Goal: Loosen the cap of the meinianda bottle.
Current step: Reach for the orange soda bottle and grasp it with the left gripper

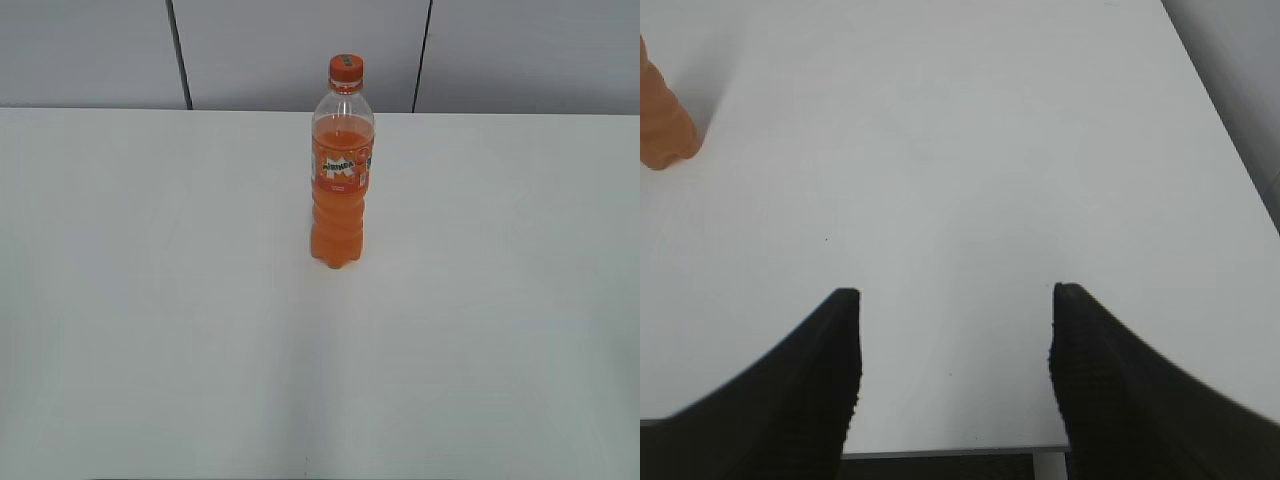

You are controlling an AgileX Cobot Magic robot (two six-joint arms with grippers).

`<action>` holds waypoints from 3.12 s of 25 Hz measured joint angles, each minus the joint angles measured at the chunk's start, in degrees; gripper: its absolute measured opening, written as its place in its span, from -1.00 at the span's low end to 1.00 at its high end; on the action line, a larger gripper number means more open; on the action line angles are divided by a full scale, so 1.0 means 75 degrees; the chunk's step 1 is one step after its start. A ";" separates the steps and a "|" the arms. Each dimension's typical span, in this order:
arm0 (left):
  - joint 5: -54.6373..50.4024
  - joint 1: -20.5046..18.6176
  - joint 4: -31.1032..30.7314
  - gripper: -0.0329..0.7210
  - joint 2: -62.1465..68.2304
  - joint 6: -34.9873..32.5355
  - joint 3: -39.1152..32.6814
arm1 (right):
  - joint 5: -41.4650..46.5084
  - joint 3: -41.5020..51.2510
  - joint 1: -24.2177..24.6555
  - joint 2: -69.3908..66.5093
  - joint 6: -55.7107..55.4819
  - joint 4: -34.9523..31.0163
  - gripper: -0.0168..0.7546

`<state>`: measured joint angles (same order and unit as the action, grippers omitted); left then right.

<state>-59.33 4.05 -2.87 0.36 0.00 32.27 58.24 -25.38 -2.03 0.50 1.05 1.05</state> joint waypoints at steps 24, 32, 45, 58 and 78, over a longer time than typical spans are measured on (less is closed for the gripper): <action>0.0475 0.0000 -0.0126 0.19 0.3801 0.0000 0.0150 | 0.0000 0.0000 0.0000 0.0000 0.0000 0.0000 0.21; 0.3431 0.0000 -0.0131 0.19 0.4340 0.0000 0.0160 | 0.0000 0.0000 0.0000 0.0000 0.0000 0.0000 0.21; 0.6802 0.0000 -0.0133 0.08 0.6086 0.0000 0.0160 | 0.0000 0.0000 0.0000 0.0000 0.0000 0.0000 0.21; 0.8896 0.0000 -0.0194 0.01 0.7460 0.0000 0.0163 | 0.0000 0.0000 0.0000 0.0000 0.0000 0.0000 0.21; 1.1833 0.0034 -0.0201 -0.04 0.9970 0.0000 0.0169 | 0.0000 0.0000 0.0000 0.0000 0.0000 0.0000 0.21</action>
<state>29.42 4.31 -4.38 75.13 0.00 33.53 58.24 -25.38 -2.03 0.50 1.05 1.05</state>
